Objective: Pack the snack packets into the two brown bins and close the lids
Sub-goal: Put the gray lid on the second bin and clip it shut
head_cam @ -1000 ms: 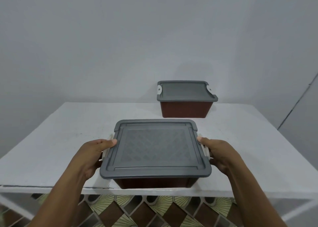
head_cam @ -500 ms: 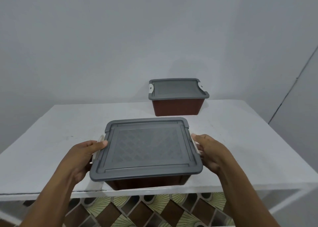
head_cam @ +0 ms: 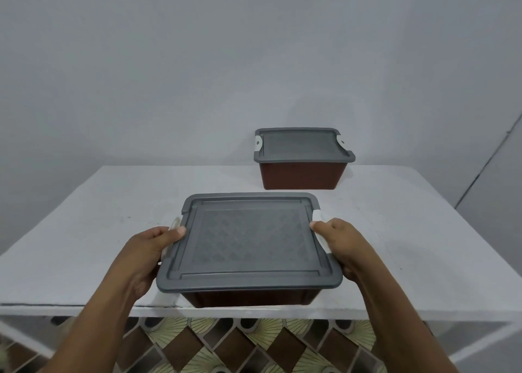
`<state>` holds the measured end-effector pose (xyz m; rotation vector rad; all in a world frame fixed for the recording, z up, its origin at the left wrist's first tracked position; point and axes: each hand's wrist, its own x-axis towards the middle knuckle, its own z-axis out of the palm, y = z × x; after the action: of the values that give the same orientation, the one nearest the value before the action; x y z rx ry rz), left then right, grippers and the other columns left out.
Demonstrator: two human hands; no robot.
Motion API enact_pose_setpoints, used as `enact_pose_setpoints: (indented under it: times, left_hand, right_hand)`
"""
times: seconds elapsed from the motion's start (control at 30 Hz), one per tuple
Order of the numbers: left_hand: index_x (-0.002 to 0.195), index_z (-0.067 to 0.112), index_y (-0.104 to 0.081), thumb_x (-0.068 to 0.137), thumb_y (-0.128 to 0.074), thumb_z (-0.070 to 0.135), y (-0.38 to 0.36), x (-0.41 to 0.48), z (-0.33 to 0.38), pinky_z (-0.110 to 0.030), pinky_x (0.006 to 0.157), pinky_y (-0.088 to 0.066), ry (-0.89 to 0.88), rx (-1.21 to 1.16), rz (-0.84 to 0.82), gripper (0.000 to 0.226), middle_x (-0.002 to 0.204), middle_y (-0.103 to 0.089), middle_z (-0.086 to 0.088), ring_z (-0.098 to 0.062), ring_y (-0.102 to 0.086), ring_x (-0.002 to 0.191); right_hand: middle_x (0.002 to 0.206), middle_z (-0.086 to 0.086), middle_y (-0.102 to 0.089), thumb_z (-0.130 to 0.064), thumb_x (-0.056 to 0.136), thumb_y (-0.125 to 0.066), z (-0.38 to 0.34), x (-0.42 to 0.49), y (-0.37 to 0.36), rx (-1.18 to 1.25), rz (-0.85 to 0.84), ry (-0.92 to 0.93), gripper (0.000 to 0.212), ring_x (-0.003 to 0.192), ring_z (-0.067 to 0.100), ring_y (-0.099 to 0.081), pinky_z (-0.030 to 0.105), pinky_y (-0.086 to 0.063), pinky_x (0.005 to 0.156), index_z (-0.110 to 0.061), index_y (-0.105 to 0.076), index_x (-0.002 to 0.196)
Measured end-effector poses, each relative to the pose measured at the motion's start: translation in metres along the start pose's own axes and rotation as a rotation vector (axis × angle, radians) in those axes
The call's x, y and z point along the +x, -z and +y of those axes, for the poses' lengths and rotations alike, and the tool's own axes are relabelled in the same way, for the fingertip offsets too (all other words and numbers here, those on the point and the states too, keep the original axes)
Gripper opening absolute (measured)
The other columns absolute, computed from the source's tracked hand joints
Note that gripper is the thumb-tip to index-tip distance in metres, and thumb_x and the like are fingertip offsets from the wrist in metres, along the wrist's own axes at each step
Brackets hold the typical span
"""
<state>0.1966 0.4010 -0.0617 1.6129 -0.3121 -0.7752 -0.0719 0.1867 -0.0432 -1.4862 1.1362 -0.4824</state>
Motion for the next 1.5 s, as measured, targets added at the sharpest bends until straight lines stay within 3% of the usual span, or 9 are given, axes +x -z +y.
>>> enact_pose_setpoints:
  times: [0.2, 0.3, 0.5, 0.73, 0.93, 1.17, 1.23, 1.37, 1.5]
  left_hand:
    - [0.090, 0.007, -0.076, 0.088, -0.077, 0.020, -0.005, -0.003, 0.002, -0.042, 0.069, -0.058, -0.131, 0.131, 0.109, 0.014, 0.085, -0.078, -0.011, -0.031, -0.072, 0.079]
    - [0.087, 0.010, -0.076, 0.090, -0.076, 0.023, -0.008, -0.007, 0.002, -0.035, 0.064, -0.053, -0.188, 0.203, 0.150, 0.013, 0.083, -0.077, -0.005, -0.028, -0.072, 0.081]
    - [0.086, 0.016, -0.072, 0.100, -0.060, 0.033, -0.018, -0.014, 0.003, -0.037, 0.072, -0.050, -0.212, 0.198, 0.240, 0.025, 0.090, -0.070, 0.000, -0.019, -0.063, 0.084]
    - [0.091, 0.009, -0.068, 0.095, -0.069, 0.027, -0.016, -0.007, 0.006, -0.039, 0.070, -0.052, -0.214, 0.243, 0.198, 0.019, 0.102, -0.068, -0.007, -0.027, -0.063, 0.096]
    - [0.092, 0.010, -0.064, 0.095, -0.069, 0.031, -0.014, -0.001, 0.009, -0.044, 0.068, -0.053, -0.207, 0.342, 0.184, 0.022, 0.101, -0.067, -0.010, -0.029, -0.064, 0.093]
    - [0.094, 0.015, -0.057, 0.098, -0.063, 0.037, -0.017, 0.000, 0.013, -0.035, 0.061, -0.050, -0.256, 0.579, 0.161, 0.024, 0.093, -0.067, -0.006, -0.025, -0.064, 0.082]
    - [0.095, 0.013, -0.055, 0.098, -0.064, 0.036, -0.015, 0.000, 0.014, -0.032, 0.056, -0.047, -0.215, 0.511, 0.119, 0.025, 0.094, -0.067, -0.010, -0.023, -0.060, 0.077]
    - [0.105, 0.004, -0.066, 0.097, -0.068, 0.029, -0.011, -0.008, 0.018, -0.036, 0.059, -0.059, 0.101, 0.014, -0.085, 0.026, 0.089, -0.078, -0.011, -0.026, -0.075, 0.073]
    - [0.090, 0.004, -0.059, 0.095, -0.069, 0.022, -0.009, -0.003, 0.021, -0.039, 0.063, -0.061, 0.139, -0.010, -0.172, 0.021, 0.080, -0.076, -0.009, -0.026, -0.074, 0.071]
  right_hand:
    - [0.084, 0.011, -0.057, -0.034, 0.100, -0.054, 0.000, 0.000, -0.002, -0.025, 0.002, 0.018, 0.031, 0.074, 0.023, -0.059, 0.039, -0.053, 0.066, -0.005, -0.052, 0.087]
    - [0.083, 0.010, -0.055, -0.033, 0.102, -0.050, -0.003, -0.003, -0.003, -0.078, 0.004, 0.026, 0.033, 0.071, 0.019, -0.056, 0.032, -0.050, 0.058, -0.004, -0.051, 0.086]
    - [0.081, 0.011, -0.052, -0.032, 0.102, -0.049, -0.005, -0.004, -0.004, -0.104, 0.014, 0.038, 0.029, 0.065, 0.016, -0.053, 0.026, -0.046, 0.052, -0.006, -0.050, 0.090]
    - [0.083, 0.007, -0.054, -0.033, 0.103, -0.048, -0.006, -0.004, -0.004, -0.125, 0.017, 0.032, 0.032, 0.069, 0.015, -0.053, 0.026, -0.043, 0.054, -0.004, -0.049, 0.087]
    - [0.082, 0.008, -0.053, -0.032, 0.102, -0.049, -0.004, -0.003, -0.004, -0.128, 0.018, 0.040, 0.031, 0.068, 0.016, -0.052, 0.027, -0.044, 0.055, -0.004, -0.050, 0.088]
    - [0.082, 0.006, -0.051, -0.033, 0.102, -0.048, -0.005, -0.003, -0.004, -0.138, 0.018, 0.033, 0.032, 0.068, 0.014, -0.051, 0.025, -0.041, 0.053, -0.006, -0.048, 0.086]
    - [0.084, 0.007, -0.053, -0.034, 0.103, -0.047, -0.005, -0.003, -0.004, -0.148, 0.013, 0.030, 0.032, 0.071, 0.015, -0.053, 0.026, -0.043, 0.054, -0.005, -0.049, 0.088]
    - [0.090, 0.008, -0.058, -0.035, 0.103, -0.046, -0.006, -0.005, -0.004, -0.130, -0.008, 0.011, 0.034, 0.076, 0.018, -0.057, 0.027, -0.044, 0.056, -0.004, -0.054, 0.093]
    - [0.090, 0.009, -0.057, -0.035, 0.104, -0.045, -0.006, -0.005, -0.005, -0.149, -0.009, 0.016, 0.033, 0.076, 0.017, -0.055, 0.027, -0.042, 0.055, -0.005, -0.054, 0.093]
